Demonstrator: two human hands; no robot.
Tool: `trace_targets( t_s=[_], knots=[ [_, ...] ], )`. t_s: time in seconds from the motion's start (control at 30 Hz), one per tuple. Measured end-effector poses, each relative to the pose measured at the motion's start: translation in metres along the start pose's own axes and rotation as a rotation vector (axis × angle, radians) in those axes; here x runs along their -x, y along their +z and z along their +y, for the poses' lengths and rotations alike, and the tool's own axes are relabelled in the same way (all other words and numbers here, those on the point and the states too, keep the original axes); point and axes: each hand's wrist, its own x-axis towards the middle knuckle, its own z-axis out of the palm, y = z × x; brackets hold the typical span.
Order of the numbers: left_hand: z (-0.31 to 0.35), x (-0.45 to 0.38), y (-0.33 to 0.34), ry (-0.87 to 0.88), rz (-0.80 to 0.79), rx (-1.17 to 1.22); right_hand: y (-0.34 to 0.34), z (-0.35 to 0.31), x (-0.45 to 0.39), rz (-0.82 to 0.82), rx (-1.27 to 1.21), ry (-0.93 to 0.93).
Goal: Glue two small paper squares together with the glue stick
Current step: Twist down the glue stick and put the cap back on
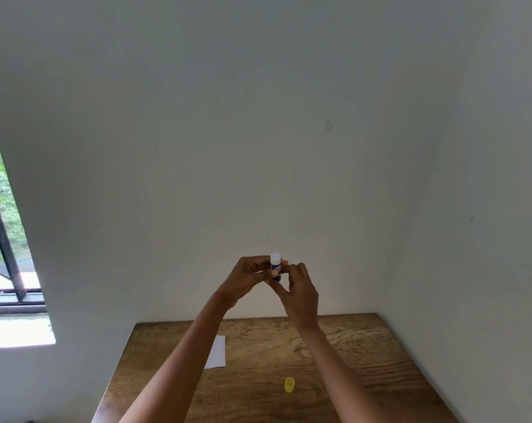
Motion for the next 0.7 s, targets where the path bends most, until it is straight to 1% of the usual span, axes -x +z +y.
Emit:
trace_targets(
  t_s=[0.07, 0.17, 0.2, 0.27, 0.37, 0.43, 0.5, 0.57, 0.63, 0.7],
  knots=[
    [-0.001, 0.000, -0.002, -0.003, 0.011, 0.018, 0.000, 0.000, -0.001, -0.089, -0.056, -0.009],
    [-0.001, -0.001, -0.007, -0.008, 0.012, 0.026, -0.003, 0.001, -0.005, -0.295, -0.167, -0.049],
    [-0.001, -0.002, -0.007, -0.006, 0.010, 0.022, -0.004, 0.002, -0.006, -0.321, -0.185, -0.051],
    [0.000, -0.003, -0.007, 0.005, 0.003, 0.006, -0.006, 0.003, -0.009, -0.271, -0.127, -0.054],
    [0.003, -0.006, 0.000, 0.039, 0.005, -0.032, -0.005, 0.003, -0.009, -0.043, 0.033, -0.055],
    [0.004, -0.008, 0.006, 0.073, 0.018, -0.052, -0.002, 0.000, -0.007, 0.090, 0.054, -0.062],
    [0.005, -0.009, 0.009, 0.091, 0.023, -0.065, 0.000, -0.001, -0.006, 0.158, 0.029, -0.064],
    [0.005, -0.010, 0.009, 0.092, 0.023, -0.075, 0.001, 0.002, -0.005, 0.148, -0.046, -0.071],
    [0.004, -0.011, 0.007, 0.079, 0.032, -0.083, -0.001, 0.006, -0.005, 0.063, -0.104, -0.091],
    [0.004, -0.011, 0.003, 0.066, 0.024, -0.095, -0.003, 0.010, -0.004, -0.033, -0.084, -0.129]
  ],
)
